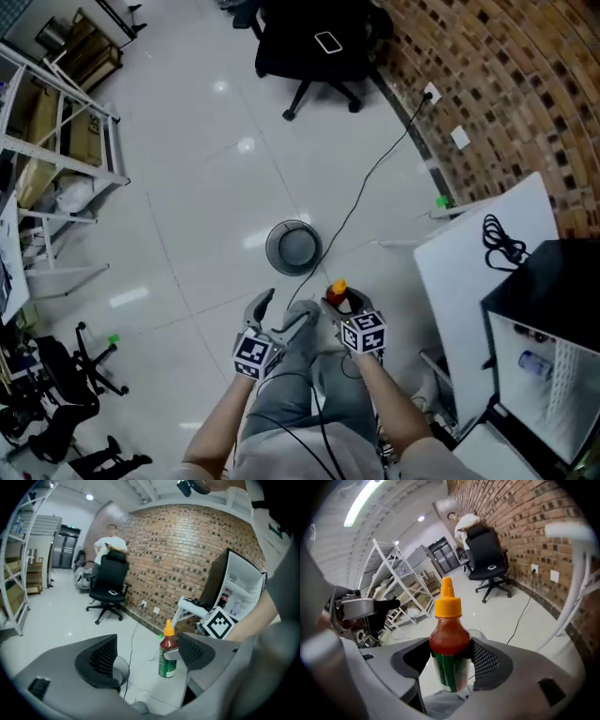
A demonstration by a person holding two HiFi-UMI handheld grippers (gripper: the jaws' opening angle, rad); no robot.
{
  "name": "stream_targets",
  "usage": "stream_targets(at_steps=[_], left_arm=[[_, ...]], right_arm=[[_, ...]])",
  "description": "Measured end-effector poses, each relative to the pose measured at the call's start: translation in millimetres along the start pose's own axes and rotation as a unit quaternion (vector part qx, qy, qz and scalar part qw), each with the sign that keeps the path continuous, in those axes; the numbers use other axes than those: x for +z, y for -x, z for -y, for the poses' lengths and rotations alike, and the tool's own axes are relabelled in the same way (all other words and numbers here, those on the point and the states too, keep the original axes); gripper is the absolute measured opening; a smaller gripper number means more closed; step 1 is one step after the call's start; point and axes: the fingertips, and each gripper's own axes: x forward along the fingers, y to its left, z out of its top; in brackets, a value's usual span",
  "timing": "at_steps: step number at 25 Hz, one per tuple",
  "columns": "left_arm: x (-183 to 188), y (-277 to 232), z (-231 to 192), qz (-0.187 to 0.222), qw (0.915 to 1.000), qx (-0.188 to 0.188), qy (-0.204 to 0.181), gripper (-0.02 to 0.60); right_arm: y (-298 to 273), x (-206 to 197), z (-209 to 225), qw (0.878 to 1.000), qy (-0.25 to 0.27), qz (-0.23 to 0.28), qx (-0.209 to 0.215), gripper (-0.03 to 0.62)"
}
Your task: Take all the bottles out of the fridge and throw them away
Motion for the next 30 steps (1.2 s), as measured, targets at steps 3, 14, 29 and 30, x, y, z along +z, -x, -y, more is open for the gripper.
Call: stream_targets(at_steps=[3,14,29,30], left_arm=[[-58.0,-24.6,-49.3,-0.014,0.9990,0.027,0.033,0.396],[-182.3,-57.8,-127.3,-0.030,0.9868,0.101,0.123,0.396],[-110.1,-54.3,-81.2,-0.036,0.9881,0.082,0.125,0.396],[-91.5,-49.9,-74.5,-0.029,0.9893,0.077,0.121,0.396]], right_arm=[[-102.9,-41.6,30.5,0.999,-0.010,-0.051,-0.004,0.282],[-308.0,-175.2,102.0,0.986,-0.013,-0.163,-0.038,0.261],[-198.1,-84.6,30.8,0.989,0.035,-0.136,0.041,0.256],[-175.5,-66.2,28.2,0.992,0.030,-0.119,0.036,0.256]])
